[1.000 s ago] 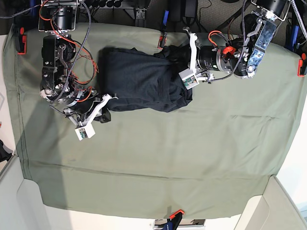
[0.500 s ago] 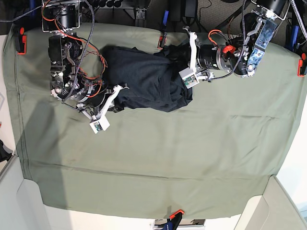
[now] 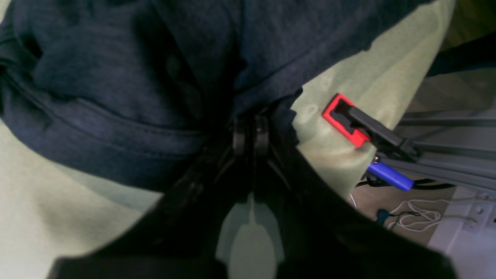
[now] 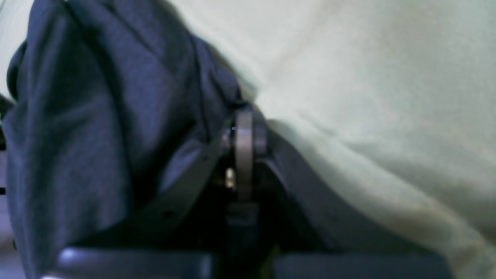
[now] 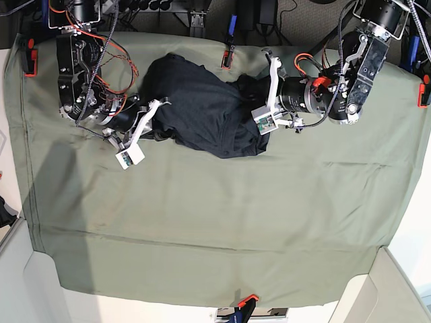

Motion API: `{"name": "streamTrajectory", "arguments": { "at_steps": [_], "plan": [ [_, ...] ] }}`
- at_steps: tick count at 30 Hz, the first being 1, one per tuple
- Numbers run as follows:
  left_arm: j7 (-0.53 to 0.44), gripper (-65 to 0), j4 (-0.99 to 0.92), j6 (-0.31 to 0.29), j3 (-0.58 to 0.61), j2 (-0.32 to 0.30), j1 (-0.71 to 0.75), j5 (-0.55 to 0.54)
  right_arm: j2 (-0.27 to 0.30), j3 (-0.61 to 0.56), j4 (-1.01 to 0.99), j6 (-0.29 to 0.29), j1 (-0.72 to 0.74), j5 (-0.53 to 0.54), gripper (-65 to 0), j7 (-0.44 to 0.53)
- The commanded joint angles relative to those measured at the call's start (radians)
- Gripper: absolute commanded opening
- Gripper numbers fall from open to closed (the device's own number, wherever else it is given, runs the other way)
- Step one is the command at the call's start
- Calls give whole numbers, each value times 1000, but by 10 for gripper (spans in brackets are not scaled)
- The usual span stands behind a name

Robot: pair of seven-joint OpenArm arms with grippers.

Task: Fold the T-shirt properly
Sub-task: 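Fold the bundle over with the left gripper toward the right gripper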

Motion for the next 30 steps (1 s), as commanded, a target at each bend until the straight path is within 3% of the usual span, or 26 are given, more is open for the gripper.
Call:
{"name": "streamTrajectory", "arguments": {
  "at_steps": [1,9,13,30],
  "plan": [
    [-17,-635,9,14,-9,-14,-25,7,11,3,13,3,4,-11,-650,-19],
    [-40,-635,-6,14,-9,-14,-103,31,8,3,13,3,5,-8,-650,-14],
    [-81,-635,-66,14,-9,-11,-151,36,8,3,13,3,5,-8,-650,-14],
    [-90,-635,-299,14,-8,38,-388,35,-18,2,13,3,2,40,-650,-16]
  ]
}}
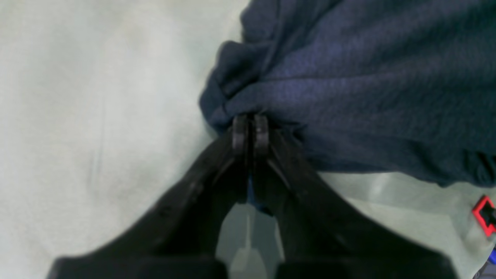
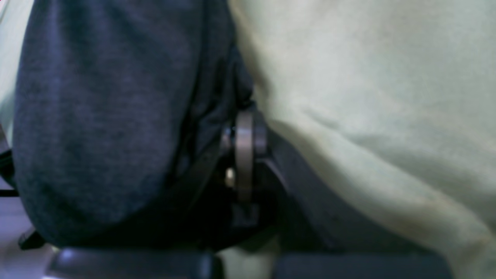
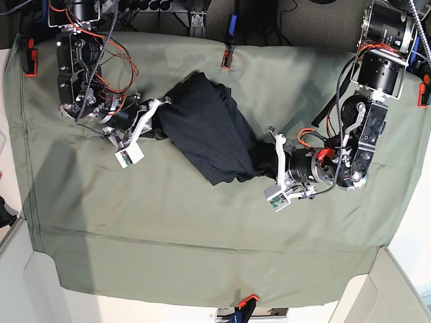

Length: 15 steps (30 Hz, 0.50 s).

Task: Fold the T-shirt properly
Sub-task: 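Fold the bundle over with the left gripper toward the right gripper, then grasp the bundle sides with both grippers and tuck them under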

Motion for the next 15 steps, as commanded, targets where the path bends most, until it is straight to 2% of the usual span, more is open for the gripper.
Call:
{"name": "streamTrajectory", "arguments": {
  "at_steps": [1,4,7,9,11,15],
  "plan": [
    [-8,-635,11,6,-8,-12,-26,-12,-11,0,12,4,5,16,-650,-14],
    [72,-635,12,6,-8,-12,-23,-77,-37,-3,12,7,6,38,-650,-23],
    [233,-635,13,6,-8,-22,-12,-250,-65,-4,12,8,5,37,-650,-48],
    [330,-635,21,6,-8,-47,9,-410,-77,-4,12,8,5,29,-650,-62],
    [379,-635,33,6,-8,-87,42,-539,-77,-3,12,8,6,15,-650,-58],
    [452,-635,74,6,-8,-153,119,-675,-74,33,12,8,11,7,-650,-47]
  ]
}}
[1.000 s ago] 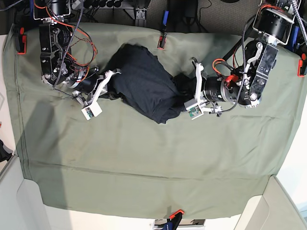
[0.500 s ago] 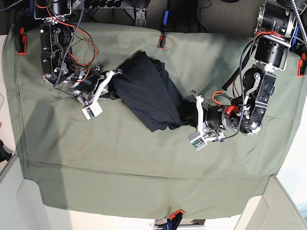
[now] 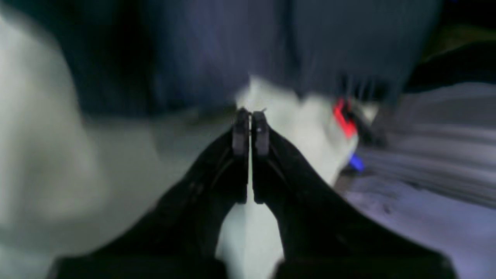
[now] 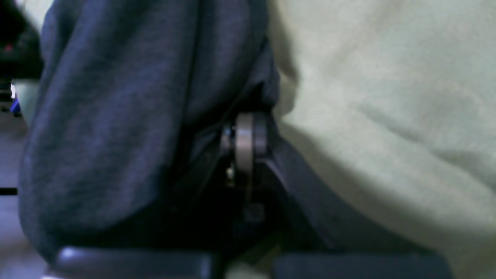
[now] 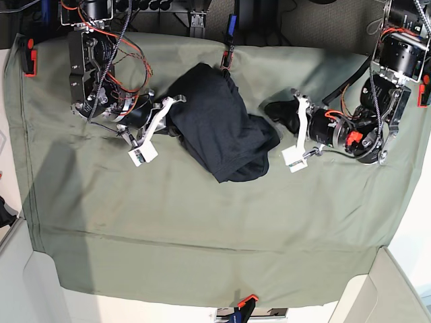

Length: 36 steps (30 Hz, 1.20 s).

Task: Fold the T-shirt properly
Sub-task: 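Grasp the bundle sides with both grippers and tuck them under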

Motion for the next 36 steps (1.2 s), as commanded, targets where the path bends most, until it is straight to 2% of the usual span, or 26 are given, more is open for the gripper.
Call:
{"name": "streamTrajectory", "arguments": {
  "at_steps": [1,7,10,14,20,25,28,36],
  "plan": [
    [-4,-635,31,-5,-6,-16,3,-48,3,19,13,8,14,3,-650,12],
    [-7,-635,76,-5,-6,-24,85,-55,3,146,33,8,17,10,-650,24],
    [-28,-635,76,-5,-6,-22,97,-42,2,165,35,7,23,35,-650,21],
    [-89,-635,76,-5,-6,-10,91,31,2,109,35,7,16,34,-650,6],
    [-189,-635,75,-5,-6,-7,85,180,-2,-74,35,7,-24,44,-650,-3],
    [-240,-635,72,-5,-6,-7,72,249,-44,-206,36,7,-48,46,-650,-1],
    [-244,-635,72,-5,-6,-7,43,268,-76,-220,38,7,-47,37,-650,-1],
    [-247,-635,64,-5,-6,-11,-36,297,-79,-143,135,5,-47,-34,-650,-27]
  ]
}}
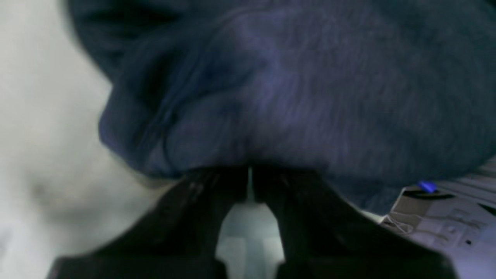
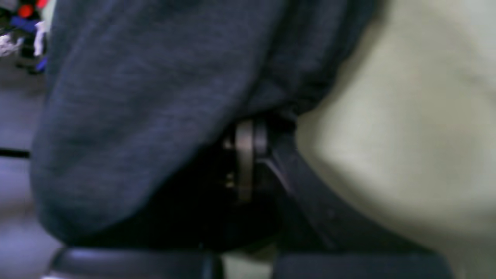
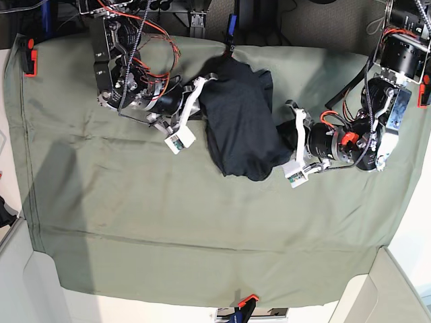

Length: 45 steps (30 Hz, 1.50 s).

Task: Fold the T-shirt properly
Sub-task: 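Grasp the bundle sides with both grippers and tuck them under, then release the folded shirt and lift both grippers away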

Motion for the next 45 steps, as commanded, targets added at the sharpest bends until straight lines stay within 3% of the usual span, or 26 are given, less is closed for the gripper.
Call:
{"name": "streamTrajectory", "arguments": {
  "at_steps": [1,10,13,14,19,24,30,35,40,45],
  "plan": [
    [-13,-635,2,-6,-8,-17,-13,-5,-5,14,26,3,15,18,-650,16],
    [-26,-635,-142,-6,-8,-25,-12,17,78,196,31,-4,26,57,-650,33],
    [31,-635,-135,-6,-8,-79,11,-88,105,214,31,-3,29,90,-650,38],
    [59,-635,-106,-6,-15,-102,21,-136,108,214,31,-3,32,95,-650,40],
    [70,-635,128,-6,-148,-191,82,-142,108,214,31,-3,61,151,-650,37],
    [70,-635,249,-6,-206,-203,93,-180,70,179,31,19,128,209,-650,13],
    [53,-635,241,-6,-204,-61,159,-187,-10,-7,2,19,175,96,-650,46],
    [-11,-635,144,-6,-203,46,190,-97,-33,-115,-102,16,184,-46,-650,109],
    [-83,-635,-7,-6,-203,75,193,-3,-33,-120,-236,15,195,-68,-650,138],
    [-71,-635,38,-6,-208,74,192,-65,-30,-119,-226,16,193,-45,-650,140]
  ]
}}
